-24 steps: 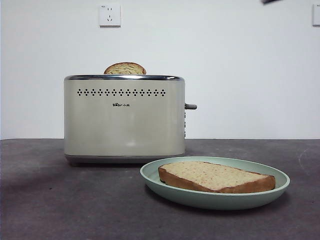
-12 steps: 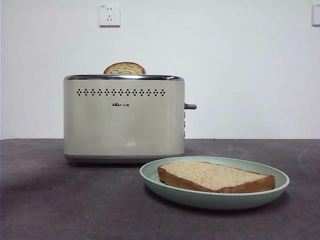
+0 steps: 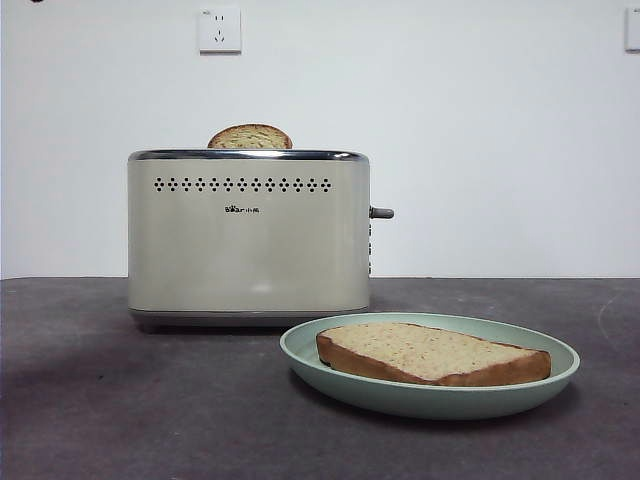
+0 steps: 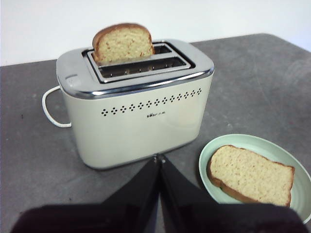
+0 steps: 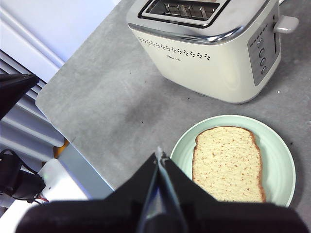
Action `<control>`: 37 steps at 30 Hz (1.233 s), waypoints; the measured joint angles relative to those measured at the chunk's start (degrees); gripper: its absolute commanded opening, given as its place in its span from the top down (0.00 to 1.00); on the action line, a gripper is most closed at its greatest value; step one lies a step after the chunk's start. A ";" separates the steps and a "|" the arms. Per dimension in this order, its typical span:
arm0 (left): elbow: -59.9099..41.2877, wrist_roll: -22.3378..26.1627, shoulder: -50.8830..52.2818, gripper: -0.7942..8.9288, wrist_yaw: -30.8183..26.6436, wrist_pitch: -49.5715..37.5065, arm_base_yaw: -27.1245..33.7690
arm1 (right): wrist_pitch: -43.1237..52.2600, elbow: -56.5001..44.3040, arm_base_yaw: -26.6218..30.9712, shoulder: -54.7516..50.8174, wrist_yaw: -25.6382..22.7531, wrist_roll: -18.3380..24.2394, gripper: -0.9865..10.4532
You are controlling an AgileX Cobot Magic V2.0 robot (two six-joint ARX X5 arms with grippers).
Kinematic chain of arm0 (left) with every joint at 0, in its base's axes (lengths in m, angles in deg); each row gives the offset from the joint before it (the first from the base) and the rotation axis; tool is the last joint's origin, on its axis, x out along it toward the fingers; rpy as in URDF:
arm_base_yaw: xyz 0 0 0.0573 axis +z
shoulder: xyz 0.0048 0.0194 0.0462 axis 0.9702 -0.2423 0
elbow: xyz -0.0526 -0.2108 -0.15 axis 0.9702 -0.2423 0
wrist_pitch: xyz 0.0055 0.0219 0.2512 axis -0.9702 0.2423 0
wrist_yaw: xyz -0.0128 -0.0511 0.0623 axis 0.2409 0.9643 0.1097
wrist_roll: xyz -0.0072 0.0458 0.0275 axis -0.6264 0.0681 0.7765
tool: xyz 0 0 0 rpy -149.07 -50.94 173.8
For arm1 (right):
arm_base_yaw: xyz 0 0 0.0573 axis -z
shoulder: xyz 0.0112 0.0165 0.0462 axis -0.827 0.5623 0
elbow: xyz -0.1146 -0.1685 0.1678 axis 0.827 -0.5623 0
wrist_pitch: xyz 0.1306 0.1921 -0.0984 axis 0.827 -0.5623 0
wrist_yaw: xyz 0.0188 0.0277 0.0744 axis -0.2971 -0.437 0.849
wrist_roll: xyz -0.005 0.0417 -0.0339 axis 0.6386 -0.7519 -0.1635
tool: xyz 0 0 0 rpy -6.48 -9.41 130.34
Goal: Take the bread from the toaster,put the bread on the plate,put the plate on the table
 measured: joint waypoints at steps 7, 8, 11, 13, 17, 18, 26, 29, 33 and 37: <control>0.00 0.00 0.00 0.92 0.00 1.14 0.00 | 0.00 0.00 0.00 0.00 0.00 0.00 0.91; 0.00 -0.02 0.00 0.92 0.02 1.14 0.00 | -0.02 0.00 0.00 0.00 -0.02 0.00 0.91; 0.00 0.00 -0.02 0.92 0.02 1.14 0.00 | -0.02 0.00 0.00 0.00 0.00 0.00 0.91; 0.00 0.00 0.00 0.92 0.02 1.18 0.00 | -0.02 0.00 0.00 0.00 -0.02 0.02 0.91; 0.00 0.04 0.63 0.92 0.09 2.03 0.79 | -0.02 0.00 0.00 0.00 0.00 0.00 0.91; 0.00 0.04 0.76 0.92 0.33 2.14 1.60 | -0.04 0.00 0.00 0.00 -0.02 0.00 0.91; -8.20 -0.92 2.99 0.92 4.74 -15.12 14.75 | -0.04 0.00 0.00 0.00 0.00 0.00 0.91; -17.62 -2.38 4.98 0.92 14.97 -27.58 22.03 | -0.04 0.00 0.00 0.00 -0.02 0.00 0.91; -27.15 -6.12 8.94 0.92 22.97 -34.12 29.05 | -0.04 0.00 0.00 0.00 0.00 0.00 0.91; -32.98 -8.02 14.21 0.92 22.51 -34.23 33.07 | -0.04 0.00 0.02 0.00 0.00 0.00 0.91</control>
